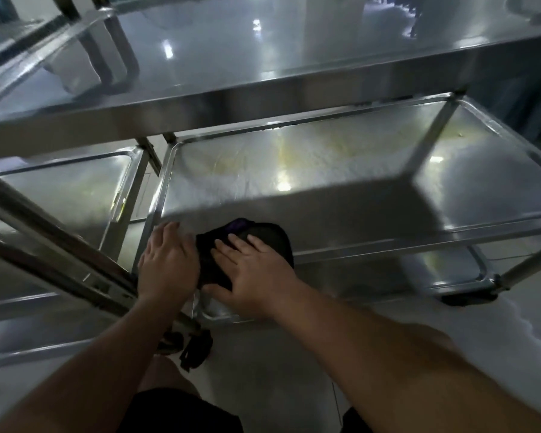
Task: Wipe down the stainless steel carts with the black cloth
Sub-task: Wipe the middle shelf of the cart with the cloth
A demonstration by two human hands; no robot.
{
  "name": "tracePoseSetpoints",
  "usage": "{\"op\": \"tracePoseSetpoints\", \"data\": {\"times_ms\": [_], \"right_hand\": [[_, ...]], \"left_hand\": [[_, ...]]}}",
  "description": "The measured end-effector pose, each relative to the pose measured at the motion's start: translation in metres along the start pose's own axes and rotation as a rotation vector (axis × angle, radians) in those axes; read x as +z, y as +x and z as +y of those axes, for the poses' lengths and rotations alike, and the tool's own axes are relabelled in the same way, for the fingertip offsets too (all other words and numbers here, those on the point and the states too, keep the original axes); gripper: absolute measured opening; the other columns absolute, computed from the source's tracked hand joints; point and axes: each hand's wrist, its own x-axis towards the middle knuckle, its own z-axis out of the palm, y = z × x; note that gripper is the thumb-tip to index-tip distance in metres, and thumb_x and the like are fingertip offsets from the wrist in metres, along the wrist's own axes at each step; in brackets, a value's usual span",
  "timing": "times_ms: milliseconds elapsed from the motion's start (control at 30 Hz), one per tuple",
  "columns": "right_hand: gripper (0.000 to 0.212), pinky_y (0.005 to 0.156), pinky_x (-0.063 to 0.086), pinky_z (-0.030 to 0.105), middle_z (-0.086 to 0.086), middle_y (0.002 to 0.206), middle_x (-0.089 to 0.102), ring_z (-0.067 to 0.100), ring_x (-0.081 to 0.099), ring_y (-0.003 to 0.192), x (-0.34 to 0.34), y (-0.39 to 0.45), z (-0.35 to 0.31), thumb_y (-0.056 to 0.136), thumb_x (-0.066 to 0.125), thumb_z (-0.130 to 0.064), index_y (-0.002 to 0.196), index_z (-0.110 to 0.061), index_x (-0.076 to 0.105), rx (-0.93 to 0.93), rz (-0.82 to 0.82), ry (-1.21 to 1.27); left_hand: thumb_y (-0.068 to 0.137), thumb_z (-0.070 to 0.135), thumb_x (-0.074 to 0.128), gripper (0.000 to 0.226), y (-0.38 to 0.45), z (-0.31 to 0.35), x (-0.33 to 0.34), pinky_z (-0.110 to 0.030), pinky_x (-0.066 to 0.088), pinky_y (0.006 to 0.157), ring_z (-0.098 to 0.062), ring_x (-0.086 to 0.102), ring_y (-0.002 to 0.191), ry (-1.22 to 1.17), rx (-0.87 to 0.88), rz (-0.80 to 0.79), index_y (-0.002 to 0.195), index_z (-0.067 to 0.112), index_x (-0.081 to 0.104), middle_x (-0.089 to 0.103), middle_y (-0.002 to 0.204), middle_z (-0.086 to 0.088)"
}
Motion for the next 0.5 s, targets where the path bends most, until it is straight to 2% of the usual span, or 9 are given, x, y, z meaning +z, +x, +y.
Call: {"op": "tracePoseSetpoints", "data": {"times_ms": [167, 233, 333, 500], "right_hand": [[0.092, 0.129, 0.002, 0.042, -0.006, 0.174, 0.010, 0.015, 0.002, 0.160, 0.001, -0.005, 0.018, 0.093, 0.010, -0.081, 0.166, -0.025, 0.016, -0.022, 0.023, -0.070], [0.097, 0.128, 0.001, 0.039, -0.008, 0.174, 0.007, 0.012, 0.001, 0.159, -0.003, -0.020, 0.045, 0.089, 0.003, -0.086, 0.166, -0.028, 0.013, 0.047, 0.029, -0.039], [0.104, 0.127, 0.006, 0.040, -0.008, 0.173, 0.009, 0.014, 0.006, 0.159, -0.016, -0.052, 0.106, 0.085, -0.005, -0.088, 0.165, -0.027, 0.017, 0.279, 0.074, 0.016], [0.104, 0.127, 0.013, 0.050, 0.002, 0.173, 0.013, 0.027, 0.012, 0.159, -0.046, -0.121, 0.241, 0.086, 0.005, -0.085, 0.165, -0.019, 0.022, 0.812, 0.121, 0.018]], "left_hand": [[0.112, 0.040, 0.035, 0.052, -0.005, -0.005, -0.005, -0.057, 0.032, 0.120, -0.039, 0.037, 0.150, 0.031, 0.047, -0.029, 0.154, 0.012, 0.041, 0.040, 0.163, -0.014], [0.113, 0.041, 0.035, 0.053, -0.008, -0.007, -0.001, -0.054, 0.027, 0.126, -0.034, 0.029, 0.157, 0.084, 0.078, -0.057, 0.159, 0.015, 0.038, 0.034, 0.168, -0.012], [0.112, 0.047, 0.034, 0.057, -0.010, -0.002, 0.011, -0.049, 0.017, 0.130, -0.025, 0.017, 0.162, 0.099, 0.126, -0.093, 0.163, 0.021, 0.033, 0.027, 0.174, -0.005], [0.110, 0.057, 0.023, 0.065, -0.011, 0.012, 0.031, -0.040, -0.001, 0.129, -0.017, -0.001, 0.164, 0.113, 0.195, -0.146, 0.168, 0.027, 0.019, 0.011, 0.178, 0.000]]}}
